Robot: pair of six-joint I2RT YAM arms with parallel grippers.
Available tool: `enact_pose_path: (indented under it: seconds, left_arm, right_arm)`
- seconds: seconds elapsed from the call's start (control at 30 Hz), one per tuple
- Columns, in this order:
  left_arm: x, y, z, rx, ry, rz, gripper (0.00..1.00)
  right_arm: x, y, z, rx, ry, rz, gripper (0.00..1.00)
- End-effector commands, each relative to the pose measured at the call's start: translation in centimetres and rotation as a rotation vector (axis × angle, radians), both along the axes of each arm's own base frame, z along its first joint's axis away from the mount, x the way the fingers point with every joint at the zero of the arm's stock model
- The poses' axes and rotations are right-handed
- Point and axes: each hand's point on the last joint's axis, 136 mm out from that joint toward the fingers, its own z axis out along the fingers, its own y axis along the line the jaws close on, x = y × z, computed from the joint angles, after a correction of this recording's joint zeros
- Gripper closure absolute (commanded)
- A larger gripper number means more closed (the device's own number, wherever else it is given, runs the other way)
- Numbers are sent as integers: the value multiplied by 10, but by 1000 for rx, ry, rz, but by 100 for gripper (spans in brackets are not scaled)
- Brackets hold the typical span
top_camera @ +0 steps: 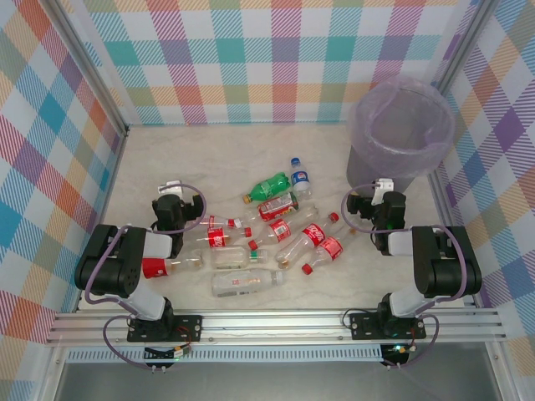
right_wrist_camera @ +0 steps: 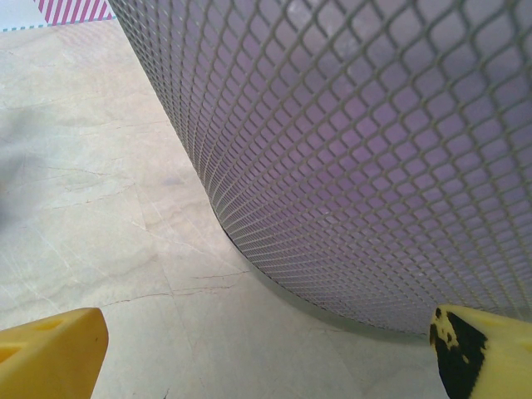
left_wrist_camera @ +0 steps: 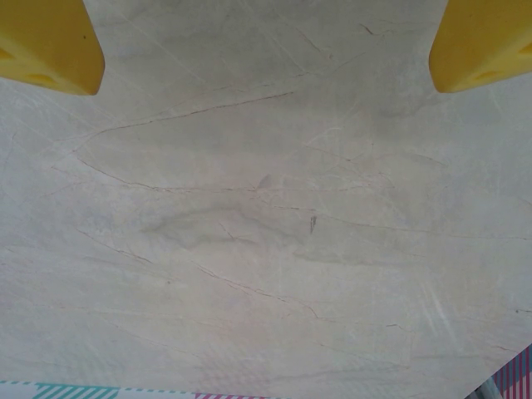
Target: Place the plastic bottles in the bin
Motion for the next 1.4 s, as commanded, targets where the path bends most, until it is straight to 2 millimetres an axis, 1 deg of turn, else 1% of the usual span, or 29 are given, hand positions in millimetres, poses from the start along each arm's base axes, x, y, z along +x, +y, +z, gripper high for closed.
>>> enact_pose_path:
  seconds: [0.0, 0.17, 0.23, 0.3, 0.37, 0.43, 0.5, 0.57, 0.63, 0.67, 0.73, 0.8, 0.87, 0.93, 1.0, 1.1, 1.13, 1.23, 1.3, 1.37]
  left_arm:
    - [4, -3, 8, -8, -36, -20, 1]
    - [4, -6, 10, -3, -37, -37, 0]
    - [5, -9, 22, 3, -4, -52, 0]
    - [6, -11, 48, 9, -1, -59, 0]
    - [3, -8, 75, 26, -17, -38, 0]
    - [-1, -4, 97, 35, 10, 12, 0]
    - [-8, -4, 119, 33, 37, 54, 0]
    - [-15, -10, 133, -1, 68, 62, 0]
    - [-23, -20, 145, -58, 113, 64, 0]
    - [-28, -29, 148, -94, 144, 49, 0]
    - [-39, -50, 150, -160, 189, 19, 0]
    - [-48, -79, 151, -220, 208, -42, 0]
    - [-54, -108, 150, -261, 226, -99, 0]
    - [-60, -140, 149, -294, 259, -172, 1]
    - [-66, -176, 145, -321, 312, -254, 2]
    - [-79, -222, 138, -363, 400, -364, 2]
    - [-84, -233, 135, -367, 430, -389, 2]
    - [-92, -250, 131, -373, 482, -411, 3]
    - [-96, -254, 130, -368, 485, -406, 3]
    - [-97, -254, 126, -356, 482, -393, 4]
  right_arm:
    - [9, 3, 16, -3, -50, 23, 1]
    - [8, 3, 19, -5, -63, 22, 1]
    - [6, 2, 29, -6, -61, 14, 1]
    - [1, -4, 42, 0, 6, -25, 1]
    - [-6, -7, 55, -3, 21, -56, 1]
    - [-18, -13, 61, -4, 59, -98, 1]
    - [-34, -19, 64, 22, 119, -158, 1]
    - [-52, -24, 66, 54, 176, -214, 1]
    - [-77, -32, 67, 97, 280, -308, 1]
    - [-93, -34, 66, 124, 344, -355, 1]
    - [-118, -31, 63, 173, 433, -392, 1]
    - [-140, -21, 59, 246, 503, -395, 1]
    - [-157, -9, 53, 317, 562, -393, 1]
    - [-170, 2, 51, 393, 614, -392, 1]
    - [-181, 19, 49, 485, 662, -371, 1]
    - [-190, 50, 43, 608, 700, -318, 6]
    - [-193, 59, 39, 639, 709, -308, 7]
    - [-200, 76, 25, 669, 741, -303, 11]
    - [-200, 80, 15, 642, 756, -308, 12]
    - [-196, 87, 8, 637, 785, -294, 13]
